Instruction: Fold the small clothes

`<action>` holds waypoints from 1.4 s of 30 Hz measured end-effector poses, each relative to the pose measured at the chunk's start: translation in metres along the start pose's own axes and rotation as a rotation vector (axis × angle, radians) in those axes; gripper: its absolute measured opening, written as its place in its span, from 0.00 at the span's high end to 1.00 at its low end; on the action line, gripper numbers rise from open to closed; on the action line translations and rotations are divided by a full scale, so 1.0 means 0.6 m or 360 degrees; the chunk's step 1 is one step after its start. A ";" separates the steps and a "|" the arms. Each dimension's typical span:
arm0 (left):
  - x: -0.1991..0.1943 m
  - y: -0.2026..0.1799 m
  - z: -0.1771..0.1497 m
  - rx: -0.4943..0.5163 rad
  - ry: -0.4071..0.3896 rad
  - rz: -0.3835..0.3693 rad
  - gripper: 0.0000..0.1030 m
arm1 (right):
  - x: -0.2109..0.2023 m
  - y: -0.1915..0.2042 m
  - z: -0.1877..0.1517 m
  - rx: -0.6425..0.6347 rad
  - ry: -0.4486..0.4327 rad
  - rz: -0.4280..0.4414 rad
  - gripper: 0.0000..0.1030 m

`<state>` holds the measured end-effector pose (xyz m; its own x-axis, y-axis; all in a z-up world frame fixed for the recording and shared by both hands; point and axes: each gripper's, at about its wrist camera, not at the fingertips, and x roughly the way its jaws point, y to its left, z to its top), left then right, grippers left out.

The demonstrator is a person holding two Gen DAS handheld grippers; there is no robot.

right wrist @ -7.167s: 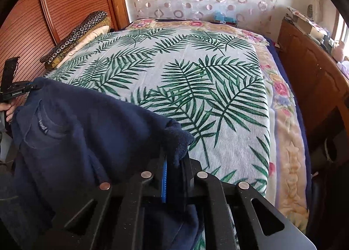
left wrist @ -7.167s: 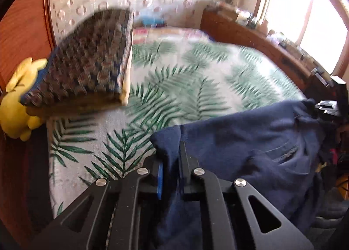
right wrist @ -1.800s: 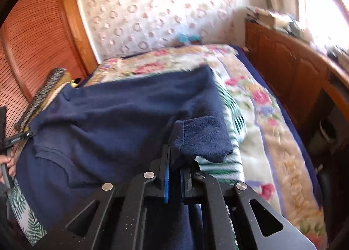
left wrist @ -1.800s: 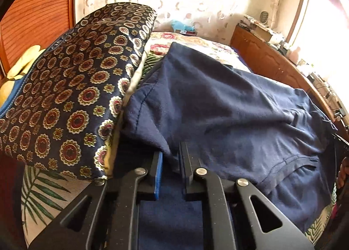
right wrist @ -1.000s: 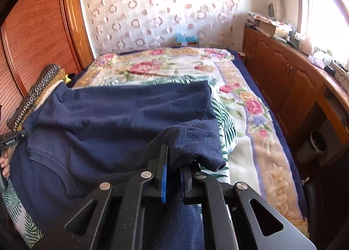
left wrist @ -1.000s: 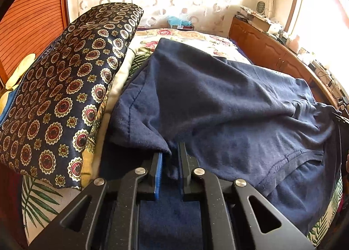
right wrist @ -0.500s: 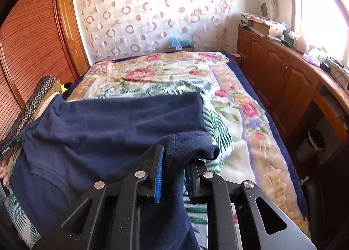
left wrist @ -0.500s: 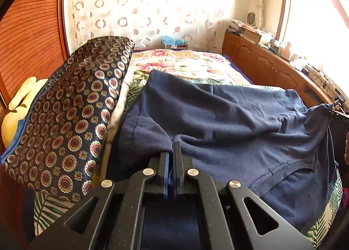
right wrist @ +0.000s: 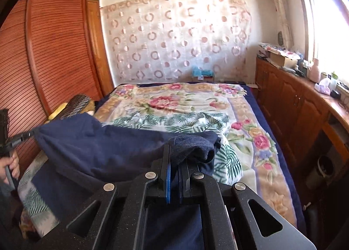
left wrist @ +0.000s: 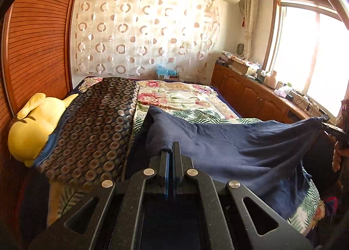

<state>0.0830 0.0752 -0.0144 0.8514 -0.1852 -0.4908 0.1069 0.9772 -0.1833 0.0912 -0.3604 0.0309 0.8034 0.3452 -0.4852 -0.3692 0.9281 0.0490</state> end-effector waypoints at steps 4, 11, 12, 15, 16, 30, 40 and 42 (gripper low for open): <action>-0.035 0.013 -0.032 -0.0009 0.0016 -0.0005 0.98 | -0.045 -0.005 -0.042 0.0026 0.0022 0.0043 0.96; -0.031 0.030 -0.095 0.0006 0.0163 0.0076 0.98 | -0.075 -0.009 -0.103 0.0018 0.0150 0.0033 0.96; -0.023 0.032 -0.103 0.0002 0.0201 0.0084 0.98 | -0.070 -0.010 -0.115 0.0019 0.0186 0.0026 0.96; -0.004 0.036 -0.128 -0.0001 0.0293 0.0090 0.98 | -0.052 -0.016 -0.150 0.0042 0.0292 0.0014 0.96; -0.001 0.034 -0.131 0.0006 0.0310 0.0093 0.98 | -0.048 -0.019 -0.159 0.0045 0.0312 0.0009 0.96; -0.007 0.032 -0.165 0.0017 0.0375 0.0078 0.60 | -0.077 -0.028 -0.205 0.0081 0.0419 -0.0158 0.66; 0.007 0.024 -0.168 0.0021 0.0417 0.0053 0.22 | -0.018 -0.016 -0.207 0.0073 0.0430 -0.0199 0.66; 0.009 0.026 -0.167 0.0012 0.0414 0.0059 0.22 | -0.021 -0.011 -0.206 0.0063 0.0427 -0.0194 0.76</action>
<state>0.0378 0.0790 -0.1049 0.6941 -0.1687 -0.6998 0.0826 0.9844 -0.1553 0.0259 -0.3882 -0.0715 0.6864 0.1865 -0.7029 -0.2550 0.9669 0.0075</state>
